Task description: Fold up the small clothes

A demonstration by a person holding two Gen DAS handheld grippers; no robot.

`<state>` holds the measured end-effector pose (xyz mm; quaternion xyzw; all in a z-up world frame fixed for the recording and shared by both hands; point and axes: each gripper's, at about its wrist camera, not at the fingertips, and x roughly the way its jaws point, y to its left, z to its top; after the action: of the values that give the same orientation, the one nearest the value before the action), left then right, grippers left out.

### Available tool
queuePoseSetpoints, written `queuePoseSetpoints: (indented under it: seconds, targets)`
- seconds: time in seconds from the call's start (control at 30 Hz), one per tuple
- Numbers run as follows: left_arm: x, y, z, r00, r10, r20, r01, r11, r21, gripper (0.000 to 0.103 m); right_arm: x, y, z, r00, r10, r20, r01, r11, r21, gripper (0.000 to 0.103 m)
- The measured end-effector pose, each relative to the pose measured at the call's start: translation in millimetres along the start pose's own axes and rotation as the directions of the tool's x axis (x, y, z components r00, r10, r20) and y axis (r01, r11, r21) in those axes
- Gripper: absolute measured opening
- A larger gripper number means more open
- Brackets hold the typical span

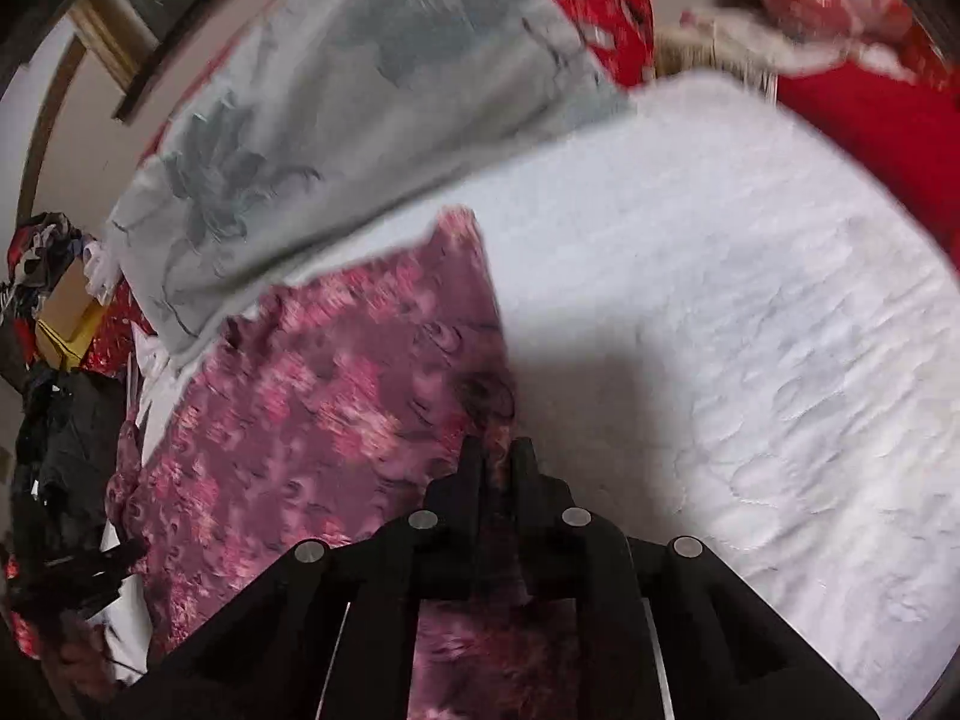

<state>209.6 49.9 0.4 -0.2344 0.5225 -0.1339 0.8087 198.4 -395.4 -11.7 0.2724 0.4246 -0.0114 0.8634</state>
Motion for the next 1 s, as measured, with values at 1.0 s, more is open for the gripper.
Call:
queuePoseSetpoints:
  seconds: [1.0]
  targets:
    - [-15, 96, 158, 0.988, 0.145, -0.047, -0.149, 0.985, -0.084, 0.073, 102, 269, -122, 0.962, 0.257, -0.092, -0.269, 0.840, -0.471, 0.049]
